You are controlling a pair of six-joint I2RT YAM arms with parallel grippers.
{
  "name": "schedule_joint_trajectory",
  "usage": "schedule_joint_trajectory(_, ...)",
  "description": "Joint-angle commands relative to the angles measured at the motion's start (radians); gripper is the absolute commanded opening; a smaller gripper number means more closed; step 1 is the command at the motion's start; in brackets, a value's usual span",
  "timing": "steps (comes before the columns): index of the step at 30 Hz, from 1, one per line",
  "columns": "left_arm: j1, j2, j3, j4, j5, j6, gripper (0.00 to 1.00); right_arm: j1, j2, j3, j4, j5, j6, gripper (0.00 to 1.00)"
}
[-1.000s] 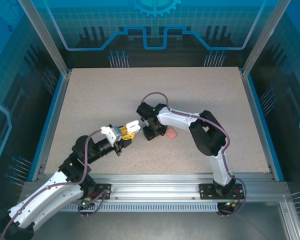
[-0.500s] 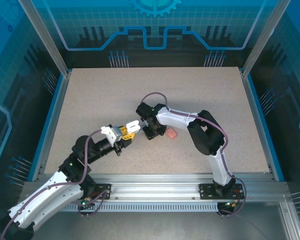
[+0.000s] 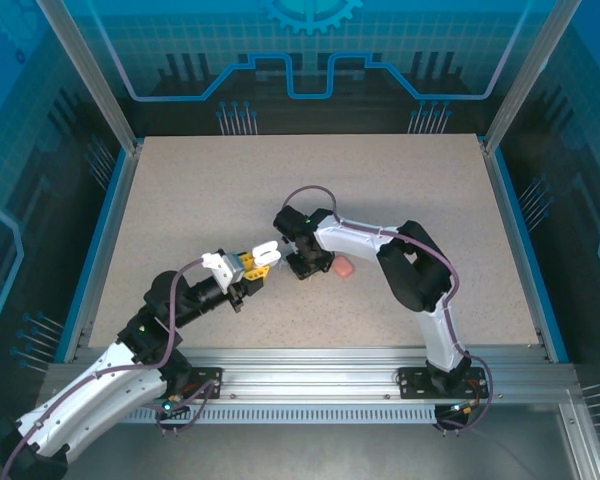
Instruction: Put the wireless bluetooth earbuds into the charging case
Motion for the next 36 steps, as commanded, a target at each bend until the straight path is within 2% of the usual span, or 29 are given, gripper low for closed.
schedule_joint_trajectory(1, -0.007, -0.003, -0.002, 0.009, -0.014, 0.002, 0.0, 0.008, -0.056, -0.03, -0.006, 0.007, 0.01, 0.27)
schedule_joint_trajectory(8, -0.007, 0.026, -0.003, 0.038, 0.002, -0.026, 0.0, -0.017, -0.201, -0.121, 0.05, 0.048, -0.009, 0.26)
schedule_joint_trajectory(20, -0.007, 0.171, -0.007, 0.189, 0.042, -0.124, 0.0, -0.064, -0.665, -0.373, 0.264, 0.096, -0.082, 0.26)
schedule_joint_trajectory(29, -0.025, 0.368, 0.007, 0.393, 0.084, -0.217, 0.0, -0.056, -0.981, -0.521, 0.485, 0.041, -0.122, 0.26)
schedule_joint_trajectory(36, -0.064, 0.486, 0.031, 0.501, 0.095, -0.201, 0.0, -0.011, -1.102, -0.586, 0.581, 0.005, -0.157, 0.26)
